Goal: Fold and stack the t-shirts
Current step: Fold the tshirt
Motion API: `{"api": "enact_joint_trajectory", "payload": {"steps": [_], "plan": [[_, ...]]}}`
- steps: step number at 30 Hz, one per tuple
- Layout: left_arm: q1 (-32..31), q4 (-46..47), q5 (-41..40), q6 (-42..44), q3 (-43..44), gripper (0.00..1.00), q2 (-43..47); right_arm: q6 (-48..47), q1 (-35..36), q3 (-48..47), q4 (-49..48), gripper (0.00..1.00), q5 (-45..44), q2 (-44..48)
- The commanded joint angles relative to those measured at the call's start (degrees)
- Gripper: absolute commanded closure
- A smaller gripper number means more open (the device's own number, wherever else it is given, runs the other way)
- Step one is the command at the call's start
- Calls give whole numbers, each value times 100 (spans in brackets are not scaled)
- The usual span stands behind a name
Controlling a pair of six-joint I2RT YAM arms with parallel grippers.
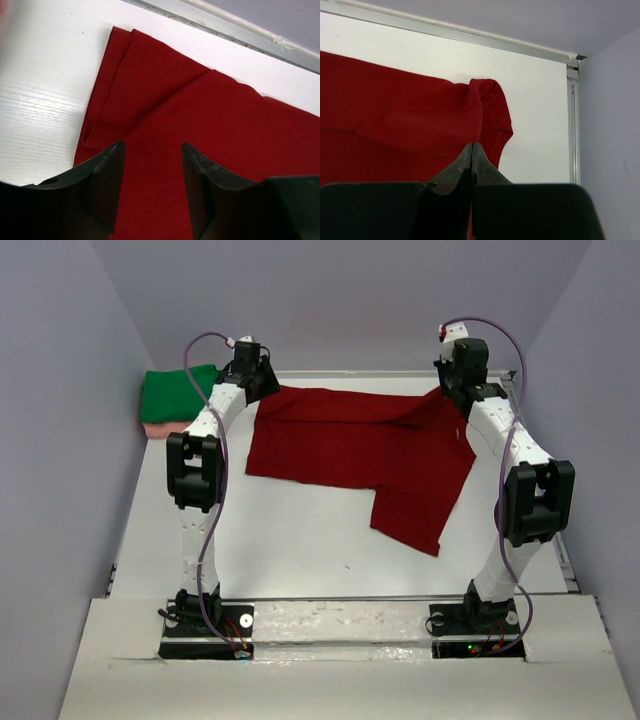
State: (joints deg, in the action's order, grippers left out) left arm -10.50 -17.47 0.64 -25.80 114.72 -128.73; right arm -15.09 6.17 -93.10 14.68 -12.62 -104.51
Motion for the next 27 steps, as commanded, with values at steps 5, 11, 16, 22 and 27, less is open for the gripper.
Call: {"api": "enact_joint_trajectory", "payload": {"steps": [5,11,16,22,27], "plan": [[-22,68,252,-13,104,42,287,305,15,20,263,100,-670,-42],[-31,16,278,93,147,42,445,577,120,248,422,100,-1039,-201],[-31,-54,313,146,200,42,629,823,174,257,799,95,-970,-342],[-22,-116,349,190,244,42,708,947,279,196,931,32,-1242,-360],[-31,-90,357,207,200,42,726,824,279,-129,1081,28,-1454,-360]]}}
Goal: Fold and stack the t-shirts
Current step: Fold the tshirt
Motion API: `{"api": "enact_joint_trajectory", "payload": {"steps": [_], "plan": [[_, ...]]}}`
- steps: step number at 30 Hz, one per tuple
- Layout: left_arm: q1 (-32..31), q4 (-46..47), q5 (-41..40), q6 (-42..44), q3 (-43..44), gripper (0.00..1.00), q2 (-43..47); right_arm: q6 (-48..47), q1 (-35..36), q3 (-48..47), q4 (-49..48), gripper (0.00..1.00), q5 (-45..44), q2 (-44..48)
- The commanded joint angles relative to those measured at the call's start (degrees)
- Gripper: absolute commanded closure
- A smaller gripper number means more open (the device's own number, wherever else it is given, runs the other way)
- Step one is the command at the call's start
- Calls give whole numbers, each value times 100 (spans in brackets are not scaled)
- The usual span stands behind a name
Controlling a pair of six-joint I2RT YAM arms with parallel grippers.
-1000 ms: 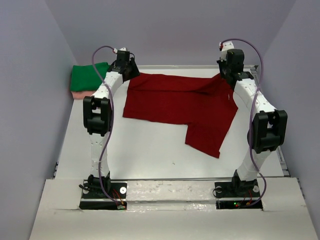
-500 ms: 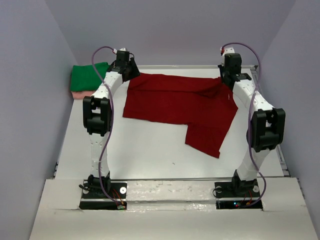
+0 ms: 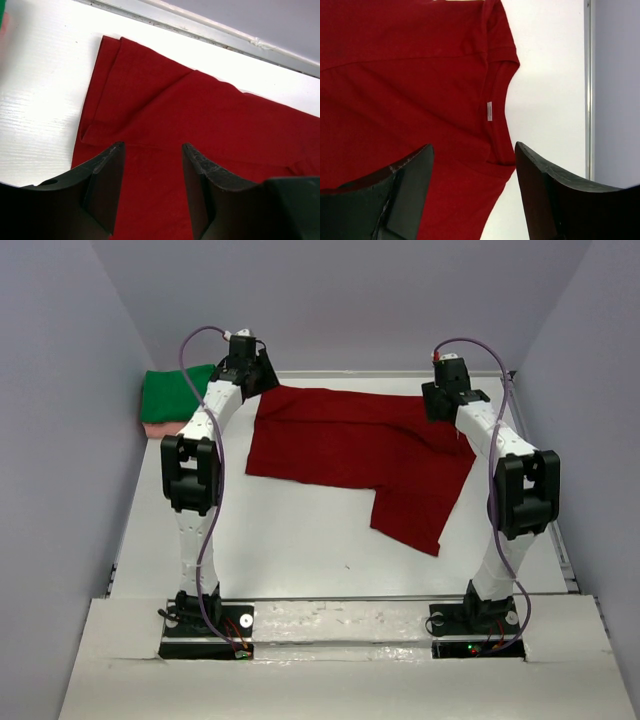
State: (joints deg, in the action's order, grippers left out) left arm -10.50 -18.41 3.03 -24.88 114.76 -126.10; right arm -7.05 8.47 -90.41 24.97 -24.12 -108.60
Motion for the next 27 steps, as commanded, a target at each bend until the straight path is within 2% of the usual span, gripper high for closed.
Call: {"api": "enact_joint_trajectory", "payload": {"steps": [1,2,4,5,6,9,11,12,13,14,24,26,27], "plan": [[-31,5,137,107,205,42,446,37,50,-503,52,28,-321,40],[-22,13,137,80,213,42,429,2,50,-530,52,29,-200,32],[-31,31,172,72,213,42,394,36,50,-652,52,42,-137,-91],[-31,40,172,71,196,42,376,89,50,-671,52,61,-137,-152],[-31,48,181,63,187,42,341,116,50,-671,52,100,-50,-257],[-31,40,128,89,91,44,280,300,50,-618,-27,100,231,-425],[-31,5,84,10,21,54,270,493,50,-566,-80,100,355,-522],[-31,92,84,-42,-189,82,297,537,50,-470,-115,100,581,-522],[-31,101,58,-139,-278,96,306,581,50,-416,-107,100,732,-505],[-40,101,23,-174,-392,100,340,686,50,-381,-115,100,846,-487],[-355,-442,-127,-333,-446,100,270,1390,111,-355,210,100,2234,-550],[-496,-759,-310,-438,-498,100,349,1591,286,-180,210,100,2263,-435],[-566,-891,-694,-612,-638,100,428,1619,504,-109,219,100,2132,-365]]}}
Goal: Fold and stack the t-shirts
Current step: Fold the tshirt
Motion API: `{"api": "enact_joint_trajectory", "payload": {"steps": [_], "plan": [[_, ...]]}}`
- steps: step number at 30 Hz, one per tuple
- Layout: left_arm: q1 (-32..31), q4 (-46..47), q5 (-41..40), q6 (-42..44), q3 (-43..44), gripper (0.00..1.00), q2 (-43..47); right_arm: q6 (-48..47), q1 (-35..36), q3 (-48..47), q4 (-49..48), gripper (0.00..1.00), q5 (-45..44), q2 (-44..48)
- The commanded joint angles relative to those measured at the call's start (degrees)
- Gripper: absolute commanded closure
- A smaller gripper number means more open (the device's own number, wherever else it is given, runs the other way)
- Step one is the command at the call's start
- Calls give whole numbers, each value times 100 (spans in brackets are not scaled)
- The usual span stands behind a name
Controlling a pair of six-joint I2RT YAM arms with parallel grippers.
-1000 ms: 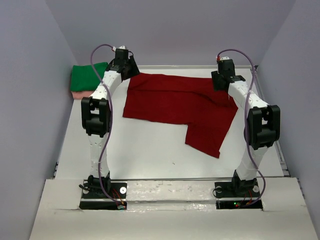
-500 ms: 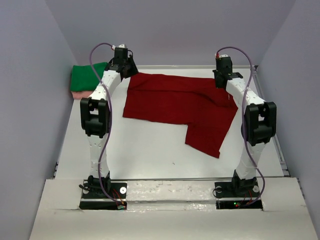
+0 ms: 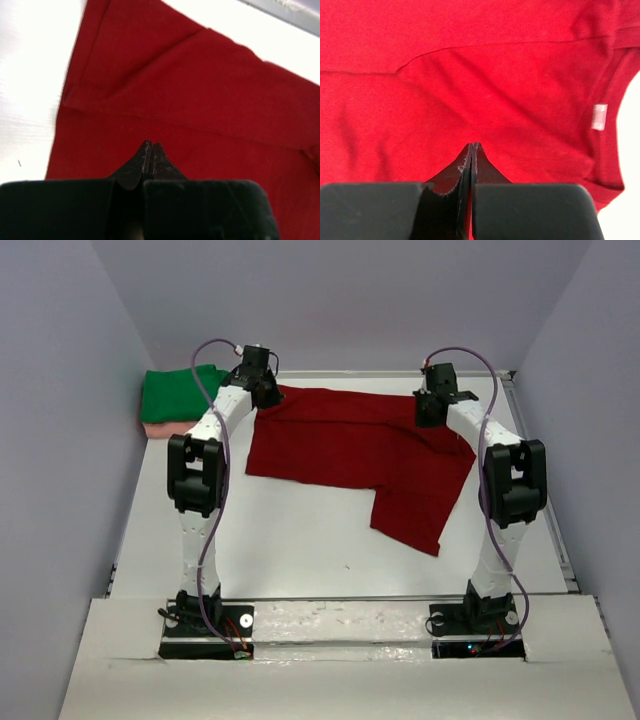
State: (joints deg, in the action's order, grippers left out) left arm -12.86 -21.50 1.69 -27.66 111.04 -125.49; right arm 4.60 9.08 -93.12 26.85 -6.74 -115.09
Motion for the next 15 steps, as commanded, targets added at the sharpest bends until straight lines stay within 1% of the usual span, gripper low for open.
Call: {"api": "enact_joint_trajectory", "payload": {"steps": [1,2,3,4,5,6,7,8,9,10,11,12,13,14,15], "plan": [[-418,-514,-643,-380,-485,100,481,480,576,232,22,100,332,337],[-558,-470,-722,-494,-722,100,778,515,708,311,31,100,271,468],[-603,-400,-680,-625,-1281,100,963,568,831,512,48,100,35,548],[-647,-121,-575,-722,-1600,100,1130,620,1032,653,40,100,-80,653],[-691,-14,-521,-784,-1864,100,1498,656,1095,803,39,100,-177,880],[-709,188,-417,-811,-2389,100,1701,813,1096,1144,31,100,-413,1013],[-709,277,-389,-829,-2629,100,1877,875,1096,1347,13,100,-450,1171],[-700,321,-398,-855,-2849,100,2245,911,1096,1549,-39,100,-520,1512],[-691,330,-598,-872,-3217,100,2440,981,1096,1734,-109,100,-808,1690],[-674,322,-757,-890,-3395,100,2607,999,1096,1884,-171,100,-889,1857],[-656,339,-889,-942,-3570,100,2957,999,1096,2120,-215,100,-942,2015],[-604,374,-977,-934,-3894,100,3117,1034,1096,2166,-198,100,-1178,2251],[-577,409,-995,-934,-4037,97,3240,1086,1096,2184,-198,100,-1250,2367],[-525,409,-969,-934,-4238,89,3416,1104,1096,2254,-189,100,-1259,2577],[-498,392,-969,-934,-4318,88,3478,1113,1096,2281,-163,100,-1216,2675]]}}
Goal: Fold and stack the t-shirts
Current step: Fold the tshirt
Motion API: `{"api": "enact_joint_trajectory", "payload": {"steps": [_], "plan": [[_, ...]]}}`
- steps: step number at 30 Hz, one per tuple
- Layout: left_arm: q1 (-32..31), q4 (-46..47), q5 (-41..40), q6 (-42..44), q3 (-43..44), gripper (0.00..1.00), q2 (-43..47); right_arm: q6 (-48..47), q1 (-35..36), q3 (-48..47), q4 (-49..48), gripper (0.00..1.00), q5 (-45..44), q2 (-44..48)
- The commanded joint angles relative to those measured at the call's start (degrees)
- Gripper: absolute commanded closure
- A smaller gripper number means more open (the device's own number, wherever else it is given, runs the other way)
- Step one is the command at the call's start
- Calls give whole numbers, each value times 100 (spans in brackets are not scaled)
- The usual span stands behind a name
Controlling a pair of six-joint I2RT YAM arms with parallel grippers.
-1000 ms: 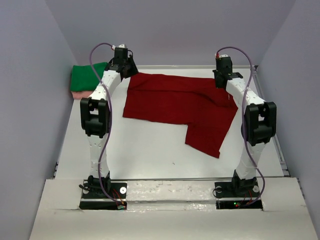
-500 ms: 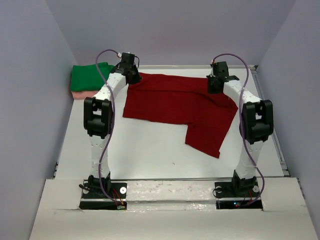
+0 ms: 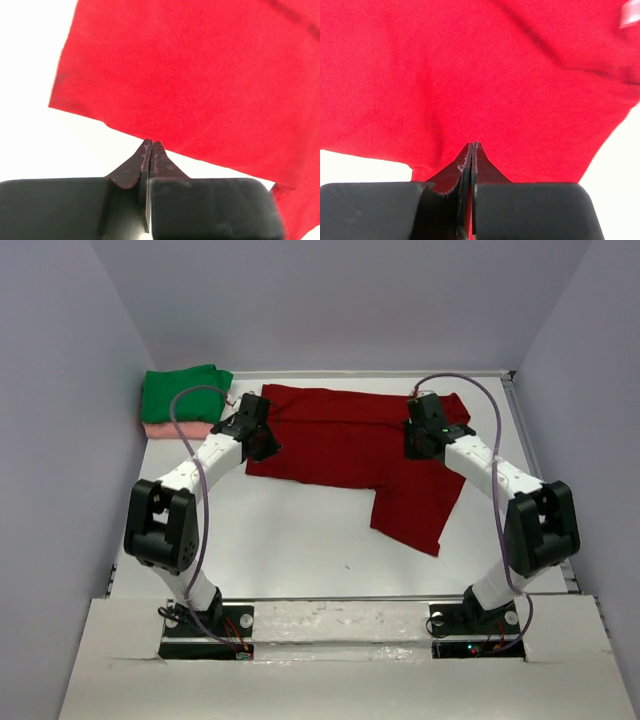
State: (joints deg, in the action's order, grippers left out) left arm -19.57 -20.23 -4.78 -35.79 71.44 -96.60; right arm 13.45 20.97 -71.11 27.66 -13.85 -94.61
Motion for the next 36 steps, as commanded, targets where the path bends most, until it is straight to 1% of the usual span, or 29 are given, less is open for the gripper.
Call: {"api": "enact_joint_trajectory", "payload": {"steps": [1,2,3,4,5,6,7,8,9,10,11,12,14,18,25,28,29,30,31,33,36], "plan": [[199,178,-314,-147,-524,86,694,245,-93,150,-235,100,-409,741],[226,177,-296,-147,-526,83,747,211,-93,202,-235,100,-191,855],[269,203,-252,-174,-743,76,808,193,-93,246,-243,100,3,952],[409,308,-217,-217,-885,50,940,158,-93,308,-235,100,240,1101],[524,405,-130,-235,-1034,50,1011,158,-93,308,-174,100,303,1155],[664,527,184,-253,-1340,33,1063,158,-93,378,-138,96,321,1233],[979,772,370,-288,-1474,30,1055,158,-93,405,-138,87,208,1391],[1147,888,616,-306,-1579,29,1012,97,-93,405,-138,85,190,1471],[1288,1002,1088,-314,-1711,28,942,70,-93,388,-112,85,215,1532],[1481,1151,1258,-341,-1747,28,732,70,-93,292,-94,84,294,1664],[1552,1205,1408,-358,-1756,29,617,52,-93,247,-85,84,373,1752],[1614,1249,1749,-367,-1774,30,511,26,-93,203,-94,84,478,1822],[1702,1434,1954,-490,-1809,32,301,8,-93,107,-77,84,655,1980],[1720,1645,1911,-560,-1713,35,133,-88,-93,124,-68,84,629,2314],[1729,1636,1946,-666,-1352,42,-280,-88,-93,150,-103,86,646,2385],[1746,1557,1761,-727,-1273,51,-360,-97,-93,150,-120,86,638,2455],[1755,1522,1726,-736,-1255,59,-386,-115,-93,150,-129,86,638,2465],[1773,1409,1595,-762,-1212,77,-395,-106,-93,142,-147,86,620,2491],[1799,1399,1568,-789,-1203,82,-421,-115,-93,150,-173,86,629,2517],[1816,1303,1524,-798,-1159,85,-456,-132,-93,150,-199,86,646,2517],[1825,1214,1436,-815,-1150,87,-483,-132,-93,142,-208,86,629,2474]]}}
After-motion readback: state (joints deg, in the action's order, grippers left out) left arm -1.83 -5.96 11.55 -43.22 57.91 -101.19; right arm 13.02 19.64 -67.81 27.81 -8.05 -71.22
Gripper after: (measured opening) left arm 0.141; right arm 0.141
